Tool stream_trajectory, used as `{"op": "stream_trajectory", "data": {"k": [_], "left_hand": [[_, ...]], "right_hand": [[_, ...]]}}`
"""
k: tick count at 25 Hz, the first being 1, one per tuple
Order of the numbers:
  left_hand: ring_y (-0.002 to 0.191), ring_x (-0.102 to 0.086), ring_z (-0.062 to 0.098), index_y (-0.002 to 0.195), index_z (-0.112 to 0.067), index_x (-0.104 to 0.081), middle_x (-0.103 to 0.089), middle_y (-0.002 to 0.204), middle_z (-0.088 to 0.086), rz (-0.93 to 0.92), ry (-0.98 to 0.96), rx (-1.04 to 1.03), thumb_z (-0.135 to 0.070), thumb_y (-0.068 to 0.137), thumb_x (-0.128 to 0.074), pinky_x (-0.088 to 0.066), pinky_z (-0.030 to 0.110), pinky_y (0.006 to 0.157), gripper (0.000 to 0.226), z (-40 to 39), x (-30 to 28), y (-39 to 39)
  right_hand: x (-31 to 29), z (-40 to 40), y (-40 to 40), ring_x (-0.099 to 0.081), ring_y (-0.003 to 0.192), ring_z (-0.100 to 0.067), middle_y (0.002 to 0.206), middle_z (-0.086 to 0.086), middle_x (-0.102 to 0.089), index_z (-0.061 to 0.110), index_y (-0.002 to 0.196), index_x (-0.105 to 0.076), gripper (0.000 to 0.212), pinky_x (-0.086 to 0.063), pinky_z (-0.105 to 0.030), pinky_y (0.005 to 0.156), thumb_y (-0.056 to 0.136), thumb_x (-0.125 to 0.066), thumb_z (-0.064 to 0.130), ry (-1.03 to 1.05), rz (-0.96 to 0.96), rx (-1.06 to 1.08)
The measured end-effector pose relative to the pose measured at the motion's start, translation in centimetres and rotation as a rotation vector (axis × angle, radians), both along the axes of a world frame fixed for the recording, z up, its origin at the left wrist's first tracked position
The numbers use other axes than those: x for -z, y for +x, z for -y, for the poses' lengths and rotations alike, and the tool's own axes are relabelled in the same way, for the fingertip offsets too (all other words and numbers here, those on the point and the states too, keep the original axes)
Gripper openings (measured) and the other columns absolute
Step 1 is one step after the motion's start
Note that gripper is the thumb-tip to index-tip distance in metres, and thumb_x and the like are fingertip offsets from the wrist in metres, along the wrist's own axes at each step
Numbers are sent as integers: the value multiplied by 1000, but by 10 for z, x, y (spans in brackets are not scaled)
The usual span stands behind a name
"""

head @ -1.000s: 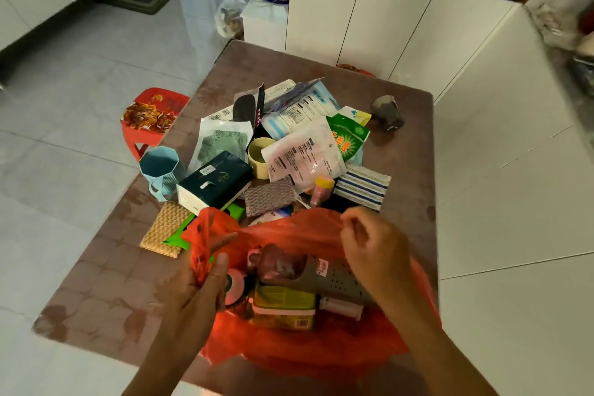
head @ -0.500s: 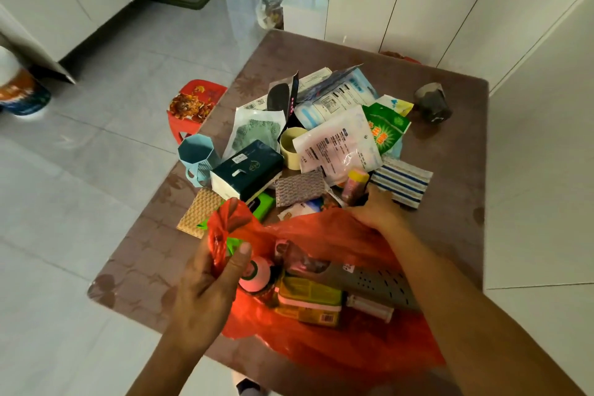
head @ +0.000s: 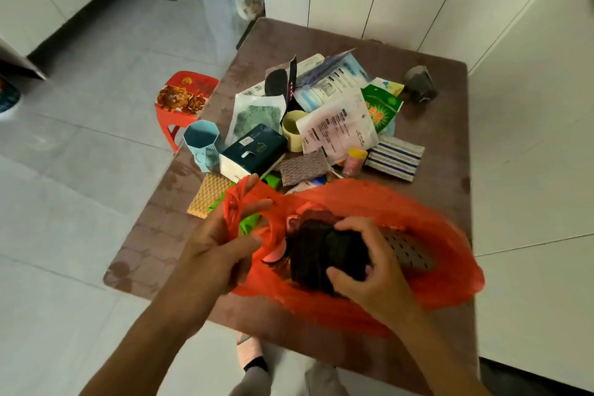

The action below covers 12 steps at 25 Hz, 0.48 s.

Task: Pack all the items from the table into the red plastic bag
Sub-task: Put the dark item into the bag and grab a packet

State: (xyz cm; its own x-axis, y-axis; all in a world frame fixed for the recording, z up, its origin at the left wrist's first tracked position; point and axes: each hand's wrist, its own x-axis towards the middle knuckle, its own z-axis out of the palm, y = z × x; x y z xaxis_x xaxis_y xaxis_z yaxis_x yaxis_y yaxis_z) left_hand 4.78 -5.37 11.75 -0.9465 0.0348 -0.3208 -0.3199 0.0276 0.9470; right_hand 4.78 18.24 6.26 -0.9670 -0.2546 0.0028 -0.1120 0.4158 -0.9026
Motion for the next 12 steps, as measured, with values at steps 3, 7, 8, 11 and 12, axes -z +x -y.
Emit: {"op": "stream_trajectory", "data": {"k": [3,7,8,11,12], "left_hand": [[38,-37,6,132,-33,-54,-64,58,-13,-54,7,13,-2,92,-56,-32,16,37,50,3,3,-5],[39,-37,13,96,-44,-68,-47,46,-1,-55,-27,-97,-17,97,-52,-34,21,40,31,17,16,-7],[39,-37,14,84,-41,-70,-44,46,4,-35,-55,-120,-21,96,-53,-35,22,40,28,22,20,-7],[39,-43,13,88,-12,-71,-56,55,18,25,-75,-137,-35,87,-63,-42,24,43,24,33,29,-4],[40,-46,12,95,-5,-69,-63,67,26,51,-70,-126,-41,84,-66,-45,24,47,39,35,31,-4]], "right_hand": [[74,40,21,-49,116,-3,122,10,-50,28,115,-51,53,-46,-22,94,70,-79,28,136,180,-253],[121,43,20,-45,123,-12,130,10,-54,30,117,-52,41,-41,-37,102,81,-65,44,583,51,-459],[121,43,19,-44,125,-15,133,9,-54,30,119,-53,41,-39,-39,104,82,-64,43,697,27,-481],[75,48,6,-58,103,-10,110,5,-68,23,103,-66,20,-49,-33,92,88,-61,35,556,-64,-364],[53,51,-7,-61,87,-4,95,6,-69,20,95,-68,14,-52,-26,80,90,-61,31,411,-110,-233]]}}
